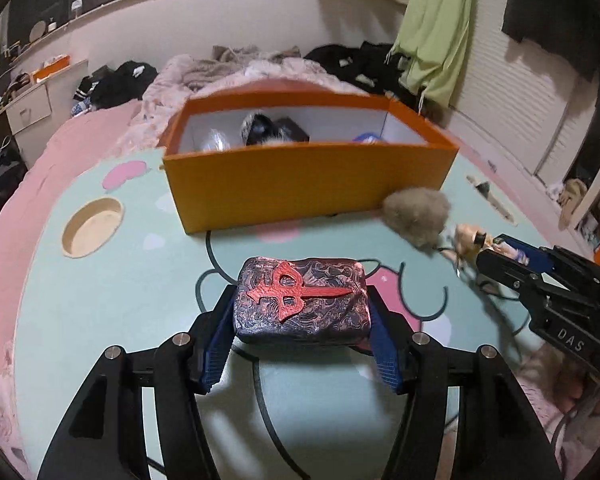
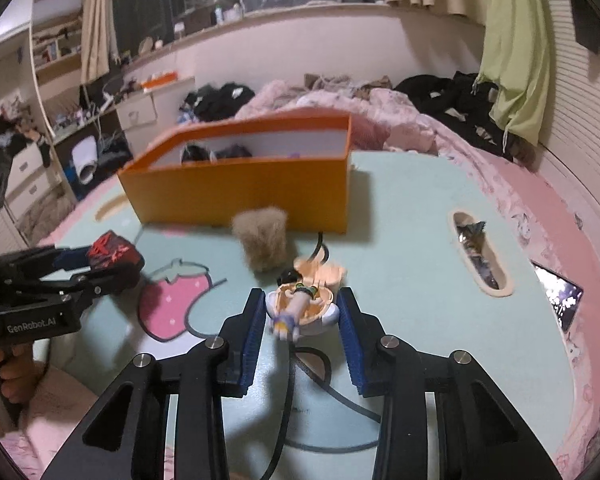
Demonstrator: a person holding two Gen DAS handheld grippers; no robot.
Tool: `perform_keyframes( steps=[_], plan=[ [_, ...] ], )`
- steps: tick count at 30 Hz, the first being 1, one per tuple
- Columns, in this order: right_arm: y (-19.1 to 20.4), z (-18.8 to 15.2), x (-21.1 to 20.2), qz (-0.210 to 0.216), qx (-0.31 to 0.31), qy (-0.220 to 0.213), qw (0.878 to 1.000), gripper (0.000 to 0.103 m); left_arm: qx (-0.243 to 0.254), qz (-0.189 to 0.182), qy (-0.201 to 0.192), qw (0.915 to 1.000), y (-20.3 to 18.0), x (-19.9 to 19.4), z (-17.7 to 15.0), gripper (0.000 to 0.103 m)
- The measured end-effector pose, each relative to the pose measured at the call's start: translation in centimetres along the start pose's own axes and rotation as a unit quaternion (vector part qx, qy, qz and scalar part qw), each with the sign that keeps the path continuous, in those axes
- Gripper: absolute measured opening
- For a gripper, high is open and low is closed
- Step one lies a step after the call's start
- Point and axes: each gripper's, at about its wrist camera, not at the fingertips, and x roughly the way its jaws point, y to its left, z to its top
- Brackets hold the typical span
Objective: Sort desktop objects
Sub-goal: 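Drop black box into orange box with left gripper while right gripper drops figurine, then withdraw both grippers from the orange box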
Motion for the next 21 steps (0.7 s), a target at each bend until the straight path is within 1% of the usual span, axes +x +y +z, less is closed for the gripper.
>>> perform_keyframes(
  steps=[2,4,6,9,12,14,15,16,17,18,19,20,21],
  plan=[
    [-0.4,0.6,-0.7,0.022,0.016,-0.002,1.000,0.035,0.000,-0.010,-0.009,0.9999,-0.1,-0.8,0.6,0.061],
    [-0.3,2.2,-1.3,0.034,0.014,-0.013,0.999,0.035,0.002,-0.014,-0.019,0.9997,-0.3,-1.3,1.8,0.061],
    [-0.1,4.1,-1.8,0.044,0.011,-0.033,0.998,0.035,0.007,-0.014,-0.035,0.9993,-0.5,-1.8,3.5,0.061],
    [0.7,7.6,-2.1,0.056,0.000,-0.066,0.996,0.035,0.011,-0.016,-0.060,0.9980,-0.9,-2.1,6.9,0.061],
    [1.5,11.3,-1.0,0.065,-0.003,-0.091,0.994,0.035,0.000,-0.015,-0.077,0.9969,-0.7,-1.3,10.2,0.061],
    [1.9,12.9,0.6,0.069,-0.007,-0.087,0.994,0.035,-0.013,-0.019,-0.074,0.9970,-0.1,0.1,11.6,0.061],
    [1.9,13.3,1.6,0.057,-0.011,-0.087,0.994,0.036,-0.024,-0.012,-0.066,0.9975,0.3,1.2,12.1,0.063],
    [2.0,13.4,2.3,0.045,-0.014,-0.088,0.995,0.041,-0.035,-0.001,-0.057,0.9978,0.7,2.0,12.2,0.063],
    [1.9,13.2,2.9,0.039,-0.014,-0.080,0.996,0.049,-0.049,0.008,-0.047,0.9976,1.2,2.6,12.1,0.063],
    [1.8,12.6,3.3,0.039,-0.008,-0.071,0.997,0.051,-0.057,0.005,-0.044,0.9974,1.5,2.8,11.7,0.063],
    [1.5,12.0,3.3,0.043,-0.003,-0.067,0.997,0.057,-0.064,-0.009,-0.044,0.9969,1.9,2.8,10.9,0.065],
    [1.3,11.0,3.2,0.045,0.001,-0.064,0.997,0.060,-0.065,-0.014,-0.044,0.9968,1.9,2.6,10.3,0.068],
    [1.3,10.3,3.1,0.042,0.002,-0.061,0.997,0.060,-0.065,-0.013,-0.041,0.9969,1.9,2.5,9.5,0.071]
  ],
)
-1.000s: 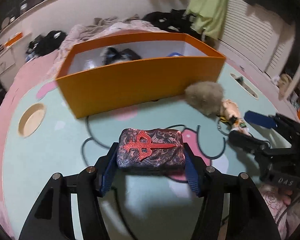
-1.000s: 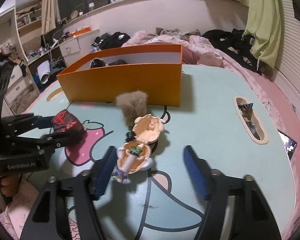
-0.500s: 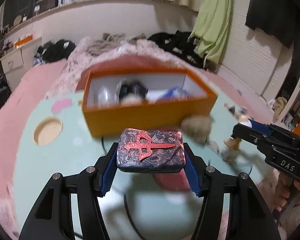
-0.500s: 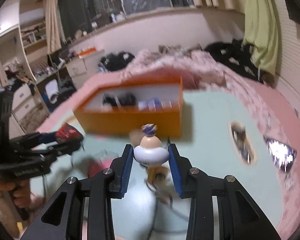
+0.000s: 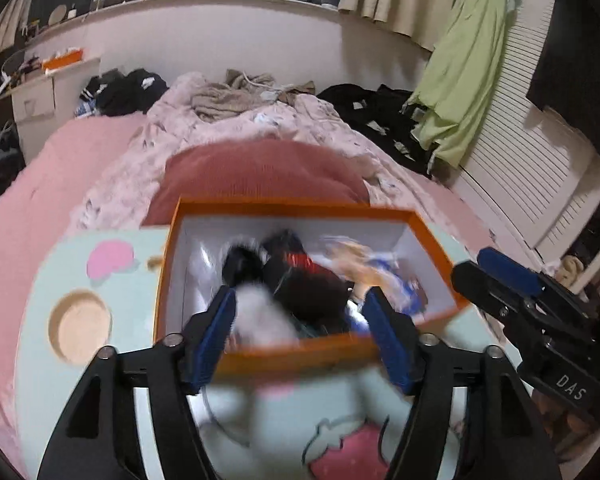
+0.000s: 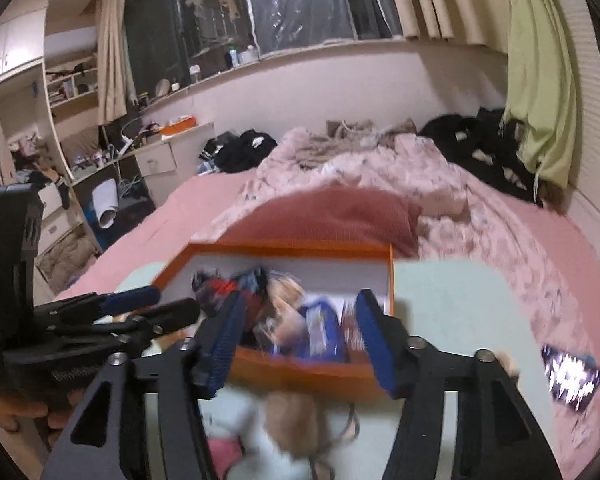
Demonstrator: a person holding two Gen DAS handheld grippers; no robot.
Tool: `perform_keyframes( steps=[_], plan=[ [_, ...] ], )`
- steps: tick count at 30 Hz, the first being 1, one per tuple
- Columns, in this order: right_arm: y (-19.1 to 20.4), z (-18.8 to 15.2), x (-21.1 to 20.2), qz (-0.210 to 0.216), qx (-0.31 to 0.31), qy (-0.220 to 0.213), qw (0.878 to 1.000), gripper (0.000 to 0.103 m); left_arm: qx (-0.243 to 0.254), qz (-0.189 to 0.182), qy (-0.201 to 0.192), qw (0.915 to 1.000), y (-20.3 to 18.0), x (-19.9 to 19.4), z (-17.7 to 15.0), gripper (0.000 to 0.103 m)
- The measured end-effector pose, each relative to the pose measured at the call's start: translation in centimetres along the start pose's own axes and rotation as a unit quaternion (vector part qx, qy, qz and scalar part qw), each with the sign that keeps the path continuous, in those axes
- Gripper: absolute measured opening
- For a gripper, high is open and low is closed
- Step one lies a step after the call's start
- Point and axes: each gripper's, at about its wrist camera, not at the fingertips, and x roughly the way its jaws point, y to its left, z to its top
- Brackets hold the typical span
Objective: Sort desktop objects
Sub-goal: 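Withdraw both grippers from the orange box, then grasp the brown pompom beside the orange box with the right gripper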
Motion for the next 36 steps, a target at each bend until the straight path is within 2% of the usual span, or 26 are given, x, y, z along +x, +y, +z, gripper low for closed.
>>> perform_keyframes(
  steps=[2,3,5,8,10,11,12,13,16,17,21,36],
  plan=[
    [0.3,-2.0,-0.5,-0.004,-0.010,0.016,1.000,0.062,0.025,0.011,-0.018,0.9994,-0.5,-1.1,-1.6,0.073],
    [0.5,-3.0,-0.7,-0.008,-0.016,0.025,1.000,0.063,0.043,0.028,-0.019,0.9985,-1.0,-1.6,-2.4,0.079],
    [1.0,-4.8,-0.7,-0.016,-0.028,0.045,0.998,0.070,0.070,0.043,-0.008,0.9966,-1.8,-2.0,-3.7,0.080],
    [1.4,-7.2,0.0,-0.033,-0.044,0.089,0.995,0.074,0.097,0.075,0.024,0.9922,-2.7,-1.3,-6.0,0.080],
    [1.4,-8.6,0.7,-0.045,-0.049,0.123,0.990,0.074,0.092,0.082,0.054,0.9910,-2.5,-0.2,-7.2,0.081],
    [1.3,-9.4,1.4,-0.057,-0.049,0.147,0.986,0.080,0.076,0.081,0.081,0.9905,-2.0,0.7,-7.7,0.080],
    [1.0,-9.5,1.4,-0.062,-0.052,0.140,0.987,0.084,0.063,0.080,0.099,0.9899,-1.4,1.3,-8.3,0.088],
    [0.8,-9.7,1.5,-0.065,-0.050,0.148,0.986,0.090,0.053,0.097,0.099,0.9890,-1.0,1.8,-8.6,0.095],
    [0.3,-10.1,1.8,-0.065,-0.047,0.150,0.985,0.100,0.035,0.105,0.108,0.9880,-0.1,2.8,-8.8,0.103],
    [0.1,-10.2,2.0,-0.065,-0.048,0.151,0.985,0.103,0.033,0.106,0.107,0.9881,0.1,3.2,-8.9,0.103],
    [-0.3,-10.4,2.1,-0.063,-0.049,0.152,0.985,0.103,0.032,0.108,0.106,0.9880,0.2,4.2,-9.1,0.103],
    [-0.3,-10.3,2.1,-0.063,-0.050,0.152,0.985,0.103,0.031,0.110,0.106,0.9878,0.2,3.9,-9.0,0.103]
  ],
)
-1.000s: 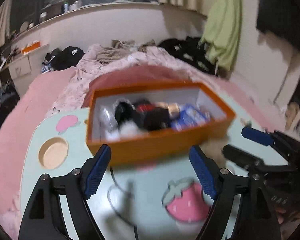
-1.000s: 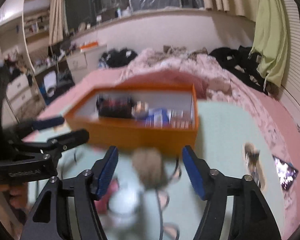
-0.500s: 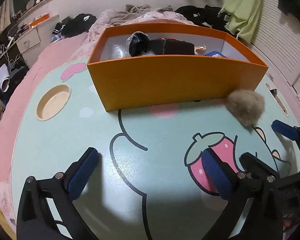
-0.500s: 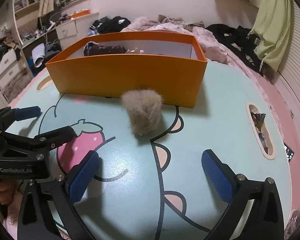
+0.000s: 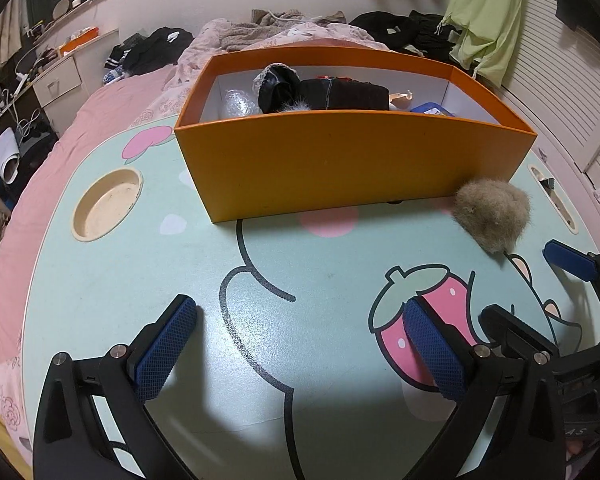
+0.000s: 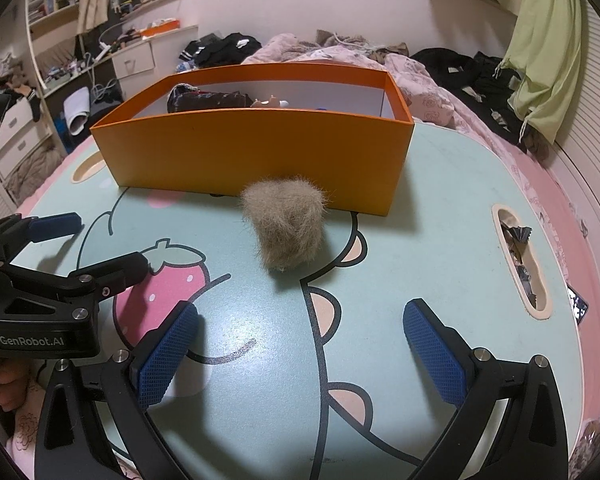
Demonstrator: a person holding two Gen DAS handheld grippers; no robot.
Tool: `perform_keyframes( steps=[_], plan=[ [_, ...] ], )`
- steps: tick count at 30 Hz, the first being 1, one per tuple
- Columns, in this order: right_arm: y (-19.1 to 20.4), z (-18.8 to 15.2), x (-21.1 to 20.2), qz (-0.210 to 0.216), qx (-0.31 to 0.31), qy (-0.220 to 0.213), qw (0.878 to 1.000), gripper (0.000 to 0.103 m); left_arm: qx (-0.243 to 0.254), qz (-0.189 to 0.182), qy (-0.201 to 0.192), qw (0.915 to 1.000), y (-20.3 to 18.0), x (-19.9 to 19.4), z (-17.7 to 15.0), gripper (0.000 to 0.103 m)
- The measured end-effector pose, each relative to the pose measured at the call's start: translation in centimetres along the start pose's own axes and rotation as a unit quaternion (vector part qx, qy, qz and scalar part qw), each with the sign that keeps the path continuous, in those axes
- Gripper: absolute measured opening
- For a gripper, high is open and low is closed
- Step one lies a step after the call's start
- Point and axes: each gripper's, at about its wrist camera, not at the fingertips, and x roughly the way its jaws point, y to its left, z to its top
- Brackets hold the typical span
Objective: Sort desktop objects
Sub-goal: 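Grasp the brown pompom beside the orange box with the right gripper, then lift the brown pompom and drop it into the orange box, right gripper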
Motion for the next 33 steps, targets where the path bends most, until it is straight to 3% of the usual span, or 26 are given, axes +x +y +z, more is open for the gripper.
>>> perform_keyframes(
  steps=[13,15,16,19,22,24,25,26,33],
  plan=[
    [-0.1,0.0,0.0,0.002,0.001,-0.001,1.000,0.102,-0.001,0.001,0.000,1.0000,0.0,0.3,0.0,0.103],
    [-0.5,0.4,-0.5,0.005,0.015,-0.005,1.000,0.093,-0.002,0.000,0.000,1.0000,0.0,0.2,0.0,0.103],
    [-0.8,0.7,-0.9,0.009,0.028,-0.009,1.000,0.084,-0.002,0.000,0.000,1.0000,0.0,0.0,-0.1,0.103],
    [-1.6,2.7,-1.6,0.037,0.062,-0.025,0.997,0.082,-0.001,0.001,-0.001,1.0000,0.0,0.5,-0.1,0.103],
    [-0.7,4.8,-1.2,0.027,0.039,-0.029,0.998,0.080,-0.001,0.000,-0.001,1.0000,0.0,0.7,-0.1,0.103],
    [0.2,5.5,0.1,0.021,0.014,-0.019,1.000,0.050,-0.001,0.000,-0.001,1.0000,0.0,0.6,-0.1,0.103],
    [0.5,5.5,0.8,0.025,0.011,-0.004,1.000,0.020,-0.001,0.000,-0.001,1.0000,0.0,0.7,-0.2,0.103],
    [0.4,5.4,1.6,0.036,0.015,0.014,0.999,0.021,-0.001,0.000,-0.001,1.0000,0.0,0.8,-0.2,0.103],
    [0.1,4.5,-2.9,0.085,0.039,-0.024,0.995,0.020,-0.002,0.000,-0.001,1.0000,0.0,0.9,-0.2,0.103]
  ],
)
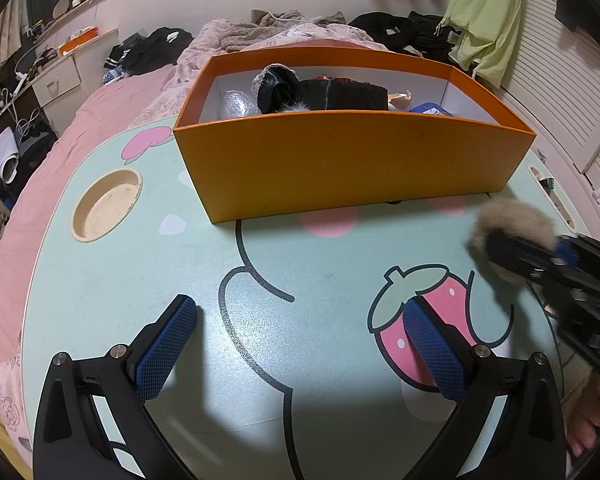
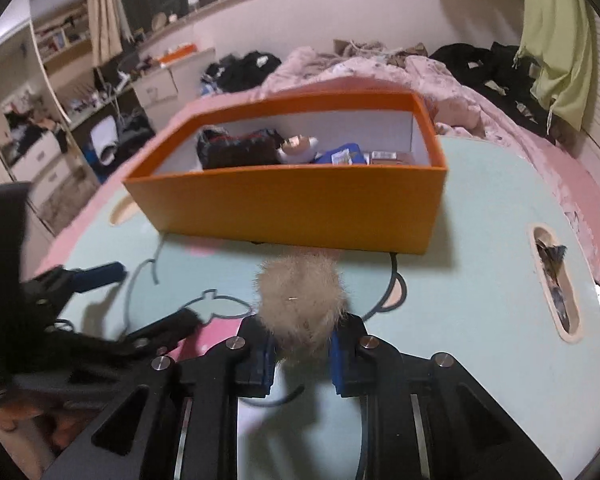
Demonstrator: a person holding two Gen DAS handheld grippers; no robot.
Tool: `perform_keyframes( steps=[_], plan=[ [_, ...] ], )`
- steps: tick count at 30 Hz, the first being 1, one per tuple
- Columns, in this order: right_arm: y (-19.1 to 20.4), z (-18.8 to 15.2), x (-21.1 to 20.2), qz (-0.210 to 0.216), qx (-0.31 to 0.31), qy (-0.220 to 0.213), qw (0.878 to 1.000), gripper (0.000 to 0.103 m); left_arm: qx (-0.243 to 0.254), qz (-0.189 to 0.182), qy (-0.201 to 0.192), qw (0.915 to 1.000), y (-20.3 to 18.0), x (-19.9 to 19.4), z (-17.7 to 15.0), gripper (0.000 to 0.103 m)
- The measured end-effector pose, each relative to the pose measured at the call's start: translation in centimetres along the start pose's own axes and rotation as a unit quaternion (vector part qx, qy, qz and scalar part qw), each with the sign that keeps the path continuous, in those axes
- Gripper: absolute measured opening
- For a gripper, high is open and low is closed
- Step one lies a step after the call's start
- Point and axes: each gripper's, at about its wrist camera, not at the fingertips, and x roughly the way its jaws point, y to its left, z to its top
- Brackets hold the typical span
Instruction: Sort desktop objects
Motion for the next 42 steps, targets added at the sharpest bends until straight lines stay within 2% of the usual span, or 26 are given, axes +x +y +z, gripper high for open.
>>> perform_keyframes(
  steps=[4,9,10,12,13,14,16,19,20,22,23,27,32,36,37,39,40,42],
  plan=[
    [0.8,2.4,-2.7,0.005,-0.016,-0.049,0.999,0.020,0.000,0.000,0.000,1.0000,0.0,0.1,0.0,0.103],
    [1.5,9.0,-3.2,-0.019,-0.037,-0.099,0.994,0.023,0.000,0.000,0.000,1.0000,0.0,-0.3,0.0,0.103],
    [1.5,9.9,-2.5,-0.031,-0.041,-0.100,0.994,0.027,0.000,0.000,0.000,1.0000,0.0,0.0,0.0,0.103],
    [1.4,11.3,-0.3,-0.055,-0.054,-0.092,0.993,0.046,0.000,0.000,0.000,1.0000,0.0,-0.1,0.0,0.103],
    [1.1,11.9,1.1,-0.070,-0.056,-0.078,0.993,0.059,0.000,0.000,0.000,1.0000,0.0,0.0,0.0,0.103],
    [0.8,11.9,1.7,-0.077,-0.052,-0.072,0.993,0.060,0.000,0.000,0.000,1.0000,0.0,-0.2,0.0,0.103],
    [-0.3,10.9,1.8,-0.072,-0.035,-0.069,0.994,0.060,0.000,0.000,0.000,1.0000,0.1,-0.1,0.0,0.103],
    [-1.4,7.0,0.8,-0.034,-0.003,-0.063,0.997,0.060,0.000,0.000,0.000,1.0000,0.1,-0.2,0.0,0.103],
    [-1.4,5.5,-0.1,-0.029,-0.007,-0.076,0.997,0.060,0.001,0.000,0.000,1.0000,0.1,-0.5,-0.1,0.103],
    [-0.6,2.9,-1.7,-0.050,-0.027,-0.091,0.994,0.061,0.000,0.000,0.000,1.0000,0.3,-0.1,-0.1,0.103],
    [0.1,1.9,-2.3,-0.062,-0.045,-0.090,0.993,0.062,0.000,0.000,0.000,1.0000,0.6,-1.2,0.3,0.103],
    [2.1,-0.8,-3.6,-0.080,-0.083,-0.088,0.989,0.066,0.000,0.000,0.000,1.0000,0.8,-1.0,0.4,0.103],
    [2.2,-2.3,-4.1,-0.080,-0.071,-0.105,0.989,0.067,0.000,0.001,0.000,1.0000,0.8,-1.2,0.4,0.103],
    [0.9,-2.2,-2.7,-0.130,-0.091,-0.092,0.983,0.066,0.001,0.001,0.000,1.0000,1.0,-1.5,0.4,0.103],
    [0.1,-1.9,-2.1,-0.142,-0.092,-0.094,0.981,0.065,0.000,0.001,0.000,1.0000,1.2,-1.3,0.5,0.103],
    [-1.4,-1.2,-1.0,-0.131,-0.080,-0.083,0.985,0.062,0.000,0.001,0.000,1.0000,1.1,-1.4,0.4,0.103],
    [-2.3,-0.7,-0.4,-0.136,-0.070,-0.079,0.985,0.057,0.000,0.001,0.000,1.0000,1.1,-1.3,0.4,0.103],
    [-3.5,-0.1,0.4,-0.143,-0.058,-0.070,0.985,0.055,0.000,0.001,0.000,1.0000,1.1,-1.4,0.4,0.103]
  ],
)
